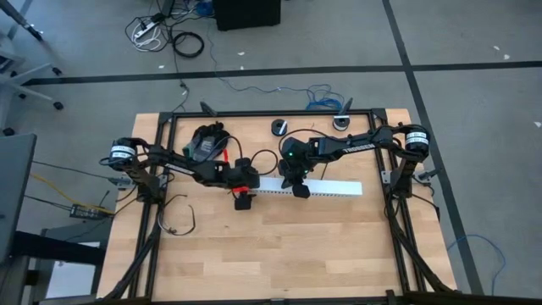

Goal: Ziptie cables
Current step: Close the white cable duct

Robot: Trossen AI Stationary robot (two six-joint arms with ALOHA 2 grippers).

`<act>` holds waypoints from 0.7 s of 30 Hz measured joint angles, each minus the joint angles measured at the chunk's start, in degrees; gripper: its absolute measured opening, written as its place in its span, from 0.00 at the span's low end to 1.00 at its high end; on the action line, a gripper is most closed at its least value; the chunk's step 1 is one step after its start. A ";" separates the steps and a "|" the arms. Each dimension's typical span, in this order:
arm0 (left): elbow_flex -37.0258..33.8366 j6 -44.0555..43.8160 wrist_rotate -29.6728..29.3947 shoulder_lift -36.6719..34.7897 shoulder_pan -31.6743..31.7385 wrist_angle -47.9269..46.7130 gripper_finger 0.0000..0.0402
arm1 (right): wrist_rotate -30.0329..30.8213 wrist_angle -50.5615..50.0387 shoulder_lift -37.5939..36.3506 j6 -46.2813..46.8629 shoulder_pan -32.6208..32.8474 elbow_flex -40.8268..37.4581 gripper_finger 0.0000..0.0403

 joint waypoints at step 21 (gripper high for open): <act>0.00 -0.02 0.27 -0.09 0.00 0.94 0.66 | -1.95 1.99 0.04 -1.02 -0.06 -0.07 0.00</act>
